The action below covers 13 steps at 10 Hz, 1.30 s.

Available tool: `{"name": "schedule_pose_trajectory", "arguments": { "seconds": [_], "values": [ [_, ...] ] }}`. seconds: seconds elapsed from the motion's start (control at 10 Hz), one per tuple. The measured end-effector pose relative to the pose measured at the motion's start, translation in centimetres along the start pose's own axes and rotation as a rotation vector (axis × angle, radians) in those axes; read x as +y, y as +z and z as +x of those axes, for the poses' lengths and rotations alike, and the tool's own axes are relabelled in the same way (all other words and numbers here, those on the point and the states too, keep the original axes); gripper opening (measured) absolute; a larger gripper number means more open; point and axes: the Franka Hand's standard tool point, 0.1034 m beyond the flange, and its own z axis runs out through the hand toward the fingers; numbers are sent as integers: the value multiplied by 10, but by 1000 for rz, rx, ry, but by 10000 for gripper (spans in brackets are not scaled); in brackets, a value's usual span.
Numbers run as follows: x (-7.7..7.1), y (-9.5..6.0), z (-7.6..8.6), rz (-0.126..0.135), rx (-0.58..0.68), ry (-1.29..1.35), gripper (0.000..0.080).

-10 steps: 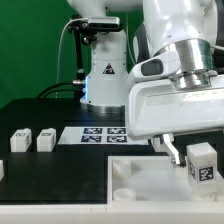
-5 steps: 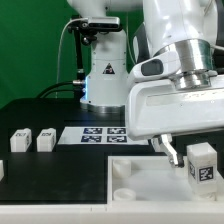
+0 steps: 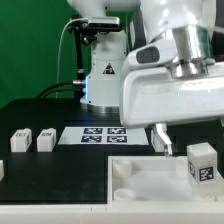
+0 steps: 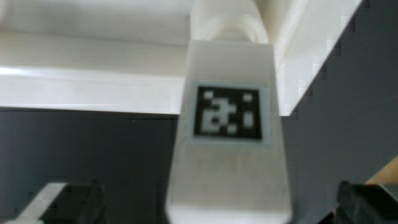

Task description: Assemble one leg

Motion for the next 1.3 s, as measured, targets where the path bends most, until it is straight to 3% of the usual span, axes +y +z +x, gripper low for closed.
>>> {"name": "schedule_pose_trajectory", "arguments": {
  "seconds": [0.1, 0.3, 0.7, 0.8, 1.1, 1.3],
  "values": [
    [1, 5, -8, 9, -70, 7, 649],
    [-5, 3, -3, 50, -304, 15, 649],
    [-16, 11, -12, 120, -682, 25, 649],
    [-17, 21, -6, 118, -650, 30, 649],
    [-19, 23, -9, 114, -650, 42, 636],
    [-18, 23, -10, 109, -651, 52, 292]
  ]
}}
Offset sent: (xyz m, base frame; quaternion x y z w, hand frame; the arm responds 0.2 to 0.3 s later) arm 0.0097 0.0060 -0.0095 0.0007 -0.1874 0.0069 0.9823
